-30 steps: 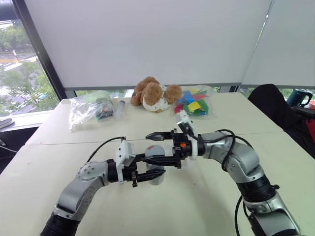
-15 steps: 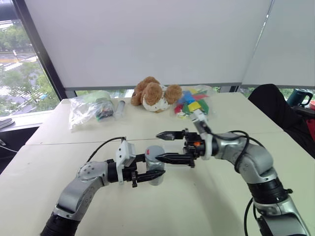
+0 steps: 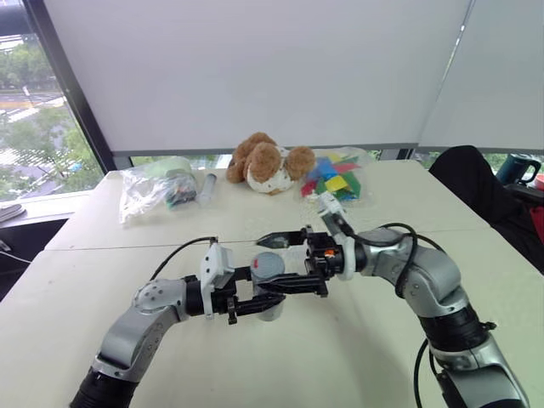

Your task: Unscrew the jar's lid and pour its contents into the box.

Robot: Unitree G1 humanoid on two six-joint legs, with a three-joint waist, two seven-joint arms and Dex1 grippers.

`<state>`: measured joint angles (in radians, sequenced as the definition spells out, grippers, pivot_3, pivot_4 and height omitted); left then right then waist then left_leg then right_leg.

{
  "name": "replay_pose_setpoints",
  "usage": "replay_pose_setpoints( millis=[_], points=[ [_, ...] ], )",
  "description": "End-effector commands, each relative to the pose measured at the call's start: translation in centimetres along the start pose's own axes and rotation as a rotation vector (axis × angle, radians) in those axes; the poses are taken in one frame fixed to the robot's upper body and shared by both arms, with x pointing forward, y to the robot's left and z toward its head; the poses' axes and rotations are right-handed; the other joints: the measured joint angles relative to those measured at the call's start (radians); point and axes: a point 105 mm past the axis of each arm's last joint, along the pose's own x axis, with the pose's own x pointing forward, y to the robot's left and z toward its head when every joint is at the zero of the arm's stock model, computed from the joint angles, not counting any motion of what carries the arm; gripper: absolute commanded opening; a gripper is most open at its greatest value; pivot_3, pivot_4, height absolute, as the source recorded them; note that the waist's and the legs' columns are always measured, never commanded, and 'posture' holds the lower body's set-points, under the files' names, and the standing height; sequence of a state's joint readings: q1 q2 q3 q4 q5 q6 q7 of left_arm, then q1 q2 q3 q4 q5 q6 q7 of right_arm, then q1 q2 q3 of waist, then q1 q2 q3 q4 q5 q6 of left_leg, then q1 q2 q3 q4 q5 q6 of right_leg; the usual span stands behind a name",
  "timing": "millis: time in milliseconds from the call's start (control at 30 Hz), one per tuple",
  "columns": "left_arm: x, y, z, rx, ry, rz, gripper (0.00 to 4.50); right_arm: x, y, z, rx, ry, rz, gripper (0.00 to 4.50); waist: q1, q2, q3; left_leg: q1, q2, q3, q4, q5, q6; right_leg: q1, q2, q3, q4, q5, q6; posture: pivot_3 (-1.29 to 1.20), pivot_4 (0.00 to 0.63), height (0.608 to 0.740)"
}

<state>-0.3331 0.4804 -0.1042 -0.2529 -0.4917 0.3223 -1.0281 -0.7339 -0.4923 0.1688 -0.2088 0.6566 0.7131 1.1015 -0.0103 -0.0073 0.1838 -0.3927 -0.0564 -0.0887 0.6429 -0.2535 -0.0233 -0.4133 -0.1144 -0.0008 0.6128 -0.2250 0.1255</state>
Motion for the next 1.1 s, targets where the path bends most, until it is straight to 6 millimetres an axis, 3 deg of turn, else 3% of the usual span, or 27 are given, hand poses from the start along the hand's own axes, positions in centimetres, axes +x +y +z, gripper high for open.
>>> replay_pose_setpoints(
  millis=[33,133,167,333,500,600,733,767,867,967,1100],
  points=[
    [0.3,-0.6,1.3,0.046,-0.038,-0.021,2.11,0.5,0.1,0.8,-0.051,-0.006,0.006,4.45,-0.001,0.000,0.000,0.000,0.000,0.000,0.000,0.000,0.000,0.000,0.000,0.000,0.000,0.000,0.000,0.00,0.150,0.740],
    [0.3,-0.6,1.3,0.044,-0.041,-0.021,2.11,0.6,0.0,0.8,-0.052,-0.007,0.006,4.45,-0.001,0.000,0.000,0.000,0.000,0.000,0.000,0.000,0.000,0.000,0.000,0.000,0.000,0.000,0.000,0.00,0.150,0.740],
    [0.2,-0.6,1.3,0.044,-0.041,-0.020,2.11,0.6,-0.1,0.8,-0.052,-0.010,0.003,4.23,-0.001,0.000,0.000,0.000,0.000,0.000,0.000,0.000,0.000,0.000,0.000,0.000,0.000,0.000,0.000,0.00,0.150,0.740],
    [0.1,-0.6,1.3,0.045,-0.034,-0.015,2.11,0.8,0.3,1.7,-0.067,-0.060,0.024,2.32,-0.002,0.000,0.000,0.000,0.000,0.000,0.000,0.000,0.000,0.000,0.000,0.000,0.000,0.000,0.000,0.00,0.150,0.740],
    [-0.2,-0.6,1.3,0.046,-0.031,-0.010,2.11,0.0,1.6,4.1,0.029,-0.253,0.093,2.34,-0.001,0.000,0.000,0.000,0.000,-0.001,0.000,0.000,0.000,0.000,0.000,0.000,0.000,0.000,0.000,0.00,0.150,0.740],
    [-0.8,0.0,1.4,0.049,-0.025,0.012,2.11,-1.9,1.6,6.4,0.156,-0.453,0.091,2.34,-0.001,0.001,0.000,0.000,0.001,-0.001,0.000,0.000,0.000,0.000,0.000,0.000,0.000,0.000,0.000,0.00,0.150,0.740],
    [-1.8,0.8,1.7,0.055,-0.022,0.033,2.11,-5.0,0.9,7.2,0.215,-0.543,-0.044,2.34,0.001,0.001,0.000,0.000,0.000,-0.002,0.000,0.000,0.000,0.000,0.000,0.000,0.000,0.000,0.000,0.00,0.150,0.740],
    [-2.0,1.0,1.9,0.059,-0.025,0.037,2.11,-6.3,0.3,6.8,0.192,-0.540,-0.142,2.34,0.001,0.001,0.000,0.000,0.000,-0.002,0.000,0.000,0.000,0.000,0.000,0.000,0.000,0.000,0.000,0.00,0.150,0.740],
    [-2.4,1.9,2.4,0.068,-0.038,0.056,2.11,-12.4,-2.1,2.6,-0.006,-0.387,-0.571,2.34,0.018,0.000,0.000,0.000,-0.001,0.000,0.000,0.000,0.000,0.002,0.000,-0.001,-0.001,-0.001,0.001,0.00,0.150,0.740],
    [-2.4,2.3,2.5,0.067,-0.041,0.057,2.11,-18.6,-1.7,-2.9,-0.158,-0.141,-0.820,2.34,0.024,0.000,0.000,0.000,-0.004,0.002,0.000,0.000,0.001,0.003,-0.001,-0.001,-0.002,-0.003,0.004,0.00,0.150,0.740],
    [-2.5,2.9,2.5,0.060,-0.034,0.066,2.11,-24.3,-0.9,-7.8,-0.122,-0.090,-1.078,2.34,0.005,0.001,0.001,0.001,-0.003,0.005,0.000,-0.001,0.001,0.003,-0.002,0.001,-0.001,-0.003,0.004,0.00,0.150,0.740]
  ],
)
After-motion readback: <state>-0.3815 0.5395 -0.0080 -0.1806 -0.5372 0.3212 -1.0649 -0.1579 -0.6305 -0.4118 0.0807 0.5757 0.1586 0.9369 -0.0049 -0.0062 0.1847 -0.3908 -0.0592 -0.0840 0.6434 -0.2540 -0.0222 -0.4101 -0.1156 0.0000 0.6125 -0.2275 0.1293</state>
